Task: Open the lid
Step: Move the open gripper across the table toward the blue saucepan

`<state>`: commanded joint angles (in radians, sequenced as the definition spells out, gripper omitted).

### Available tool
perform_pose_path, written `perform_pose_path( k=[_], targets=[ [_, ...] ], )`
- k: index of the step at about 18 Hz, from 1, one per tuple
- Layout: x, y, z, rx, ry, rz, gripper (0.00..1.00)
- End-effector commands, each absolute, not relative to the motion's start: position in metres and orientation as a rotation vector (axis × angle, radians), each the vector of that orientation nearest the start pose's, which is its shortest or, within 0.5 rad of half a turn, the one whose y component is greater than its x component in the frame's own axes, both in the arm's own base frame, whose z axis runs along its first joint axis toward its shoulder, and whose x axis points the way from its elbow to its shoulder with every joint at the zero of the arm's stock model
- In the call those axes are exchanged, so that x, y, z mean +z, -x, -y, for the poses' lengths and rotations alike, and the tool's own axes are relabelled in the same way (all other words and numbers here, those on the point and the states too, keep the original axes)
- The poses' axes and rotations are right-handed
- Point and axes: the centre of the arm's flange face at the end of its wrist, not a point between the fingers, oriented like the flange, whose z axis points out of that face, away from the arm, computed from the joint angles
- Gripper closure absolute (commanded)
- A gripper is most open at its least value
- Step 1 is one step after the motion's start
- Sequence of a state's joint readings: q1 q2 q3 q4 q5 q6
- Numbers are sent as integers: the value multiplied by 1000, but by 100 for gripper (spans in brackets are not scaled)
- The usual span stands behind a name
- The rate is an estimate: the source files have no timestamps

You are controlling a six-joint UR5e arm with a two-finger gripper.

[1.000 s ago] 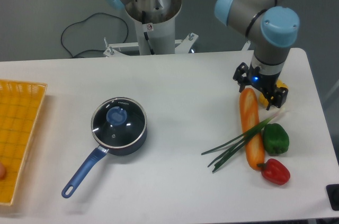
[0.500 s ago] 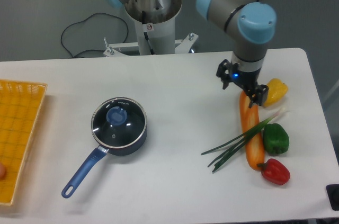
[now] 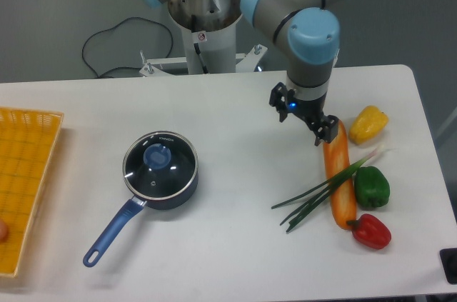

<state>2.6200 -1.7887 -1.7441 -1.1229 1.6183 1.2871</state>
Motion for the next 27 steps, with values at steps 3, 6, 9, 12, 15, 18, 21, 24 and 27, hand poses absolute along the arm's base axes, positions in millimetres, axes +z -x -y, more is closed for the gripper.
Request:
perform_pose_path(
  k=[3, 6, 9, 12, 15, 18, 21, 24, 27],
  targets=[
    [343, 416, -389, 117, 3127, -374, 0],
    [342, 397, -383, 110, 3124, -367, 0],
    [345, 366, -379, 105, 3112, -375, 0],
    [353, 340, -389, 99, 3082, -302, 0],
    [348, 322, -405, 88, 3088, -276, 0],
    [347, 306, -420, 86, 3086, -292, 0],
    [346, 286, -438, 87, 3089, -259, 0],
    [345, 261, -453, 86, 3091, -256, 0],
    [344, 248, -463, 83, 3093, -228, 0]
  ],
)
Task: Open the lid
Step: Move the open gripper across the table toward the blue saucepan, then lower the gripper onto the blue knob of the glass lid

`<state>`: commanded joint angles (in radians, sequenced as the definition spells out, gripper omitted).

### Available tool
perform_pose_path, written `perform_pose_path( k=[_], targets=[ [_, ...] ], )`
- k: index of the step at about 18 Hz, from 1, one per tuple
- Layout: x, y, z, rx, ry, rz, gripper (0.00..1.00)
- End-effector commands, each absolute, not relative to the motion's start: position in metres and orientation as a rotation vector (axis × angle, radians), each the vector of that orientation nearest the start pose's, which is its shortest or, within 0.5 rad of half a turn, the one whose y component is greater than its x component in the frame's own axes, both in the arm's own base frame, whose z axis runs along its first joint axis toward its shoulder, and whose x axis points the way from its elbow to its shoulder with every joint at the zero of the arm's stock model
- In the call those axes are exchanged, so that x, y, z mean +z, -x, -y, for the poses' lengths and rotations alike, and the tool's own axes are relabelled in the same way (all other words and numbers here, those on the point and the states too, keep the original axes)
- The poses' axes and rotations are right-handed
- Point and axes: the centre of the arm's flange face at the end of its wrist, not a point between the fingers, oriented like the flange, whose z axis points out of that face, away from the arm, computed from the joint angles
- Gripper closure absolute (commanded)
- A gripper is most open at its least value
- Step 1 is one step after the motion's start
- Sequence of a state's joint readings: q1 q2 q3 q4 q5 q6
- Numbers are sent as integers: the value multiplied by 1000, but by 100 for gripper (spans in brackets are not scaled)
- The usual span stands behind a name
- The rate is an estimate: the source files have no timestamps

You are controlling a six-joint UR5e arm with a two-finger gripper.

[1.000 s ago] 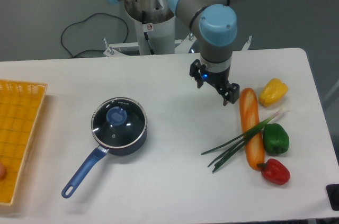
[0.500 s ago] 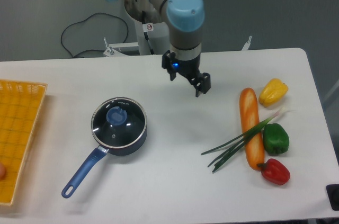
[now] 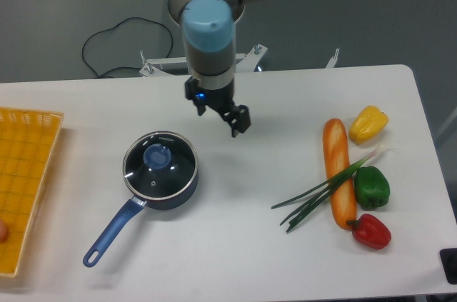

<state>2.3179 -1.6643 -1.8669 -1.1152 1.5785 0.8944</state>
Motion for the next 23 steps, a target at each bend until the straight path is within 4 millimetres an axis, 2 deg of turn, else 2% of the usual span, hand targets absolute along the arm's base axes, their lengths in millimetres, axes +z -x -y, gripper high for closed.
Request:
perform_pose_path(
  k=[3, 8, 12, 16, 18, 23],
  targets=[
    [340, 231, -470, 75, 3097, -273, 0],
    [334, 217, -478, 67, 3100, -226, 0],
    [324, 210, -480, 110, 3070, -164, 0],
    [316, 212, -484, 128, 3093, -159, 0],
    [316, 203, -491, 134, 3092, -168, 0],
    [312, 198, -494, 124, 3097, -171, 0]
  ],
)
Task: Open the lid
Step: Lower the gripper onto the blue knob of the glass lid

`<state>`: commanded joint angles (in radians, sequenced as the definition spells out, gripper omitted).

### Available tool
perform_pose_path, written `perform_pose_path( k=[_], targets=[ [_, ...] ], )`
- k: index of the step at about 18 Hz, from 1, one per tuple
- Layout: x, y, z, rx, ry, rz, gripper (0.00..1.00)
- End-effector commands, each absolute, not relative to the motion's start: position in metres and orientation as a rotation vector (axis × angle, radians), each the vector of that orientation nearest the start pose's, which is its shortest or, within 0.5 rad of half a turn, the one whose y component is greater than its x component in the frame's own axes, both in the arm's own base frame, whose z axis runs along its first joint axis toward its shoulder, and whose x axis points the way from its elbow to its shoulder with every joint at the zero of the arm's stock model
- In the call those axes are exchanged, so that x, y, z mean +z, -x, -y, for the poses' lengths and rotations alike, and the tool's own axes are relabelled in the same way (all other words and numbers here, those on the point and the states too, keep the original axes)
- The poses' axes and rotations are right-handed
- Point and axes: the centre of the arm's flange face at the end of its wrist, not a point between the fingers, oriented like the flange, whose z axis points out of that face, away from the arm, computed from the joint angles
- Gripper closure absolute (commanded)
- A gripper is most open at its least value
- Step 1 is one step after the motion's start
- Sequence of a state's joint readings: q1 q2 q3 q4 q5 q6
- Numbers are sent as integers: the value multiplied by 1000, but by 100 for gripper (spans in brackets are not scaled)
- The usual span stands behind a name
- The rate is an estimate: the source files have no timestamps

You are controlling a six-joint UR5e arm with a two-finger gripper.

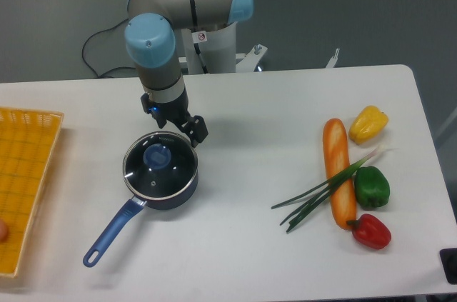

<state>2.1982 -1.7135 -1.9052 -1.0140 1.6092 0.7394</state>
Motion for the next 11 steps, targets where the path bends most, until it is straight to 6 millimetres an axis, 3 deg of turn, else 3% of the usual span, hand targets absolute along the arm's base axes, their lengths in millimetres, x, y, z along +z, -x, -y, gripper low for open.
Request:
perform_pose_path(
  k=[7, 11],
  targets=[
    [304, 181, -502, 106, 3101, -165, 0],
    [300, 181, -508, 105, 3093, -146, 0]
  ],
)
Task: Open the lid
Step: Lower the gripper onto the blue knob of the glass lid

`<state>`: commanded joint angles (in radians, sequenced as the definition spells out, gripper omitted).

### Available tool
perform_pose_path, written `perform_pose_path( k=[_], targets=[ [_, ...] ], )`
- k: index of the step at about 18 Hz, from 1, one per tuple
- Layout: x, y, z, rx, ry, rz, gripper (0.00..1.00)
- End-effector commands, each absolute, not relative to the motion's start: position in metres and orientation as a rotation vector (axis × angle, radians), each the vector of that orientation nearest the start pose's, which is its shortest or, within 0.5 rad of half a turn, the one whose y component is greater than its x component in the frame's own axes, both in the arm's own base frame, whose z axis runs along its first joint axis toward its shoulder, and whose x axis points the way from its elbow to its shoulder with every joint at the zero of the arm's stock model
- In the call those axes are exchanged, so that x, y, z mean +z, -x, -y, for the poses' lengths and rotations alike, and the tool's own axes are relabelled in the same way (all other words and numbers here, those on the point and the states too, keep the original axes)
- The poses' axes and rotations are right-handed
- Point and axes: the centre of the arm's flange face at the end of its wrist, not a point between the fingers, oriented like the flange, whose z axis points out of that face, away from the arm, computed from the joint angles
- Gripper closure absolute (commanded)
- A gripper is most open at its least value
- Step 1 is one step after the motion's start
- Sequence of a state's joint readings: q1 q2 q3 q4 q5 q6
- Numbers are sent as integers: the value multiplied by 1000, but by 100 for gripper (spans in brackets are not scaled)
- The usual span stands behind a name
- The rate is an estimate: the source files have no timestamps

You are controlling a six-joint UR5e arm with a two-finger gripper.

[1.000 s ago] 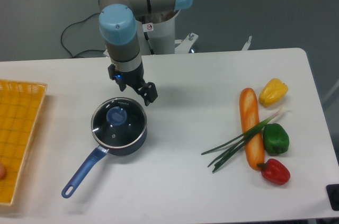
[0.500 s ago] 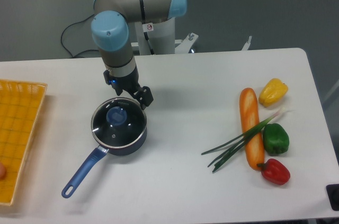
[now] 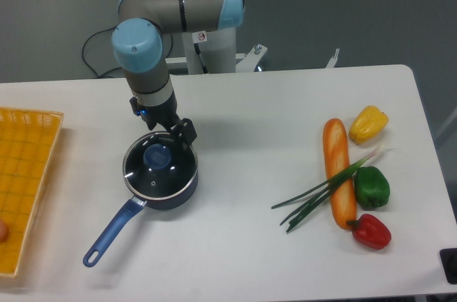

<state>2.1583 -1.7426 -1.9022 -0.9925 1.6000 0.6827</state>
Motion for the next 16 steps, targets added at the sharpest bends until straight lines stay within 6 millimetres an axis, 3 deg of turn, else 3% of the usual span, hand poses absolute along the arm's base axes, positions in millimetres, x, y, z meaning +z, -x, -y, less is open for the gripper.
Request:
perform_pose_path(
  k=[6, 16],
  targets=[
    [297, 179, -523, 102, 3091, -103, 0],
    [295, 180, -531, 87, 3083, -89, 0]
  ],
)
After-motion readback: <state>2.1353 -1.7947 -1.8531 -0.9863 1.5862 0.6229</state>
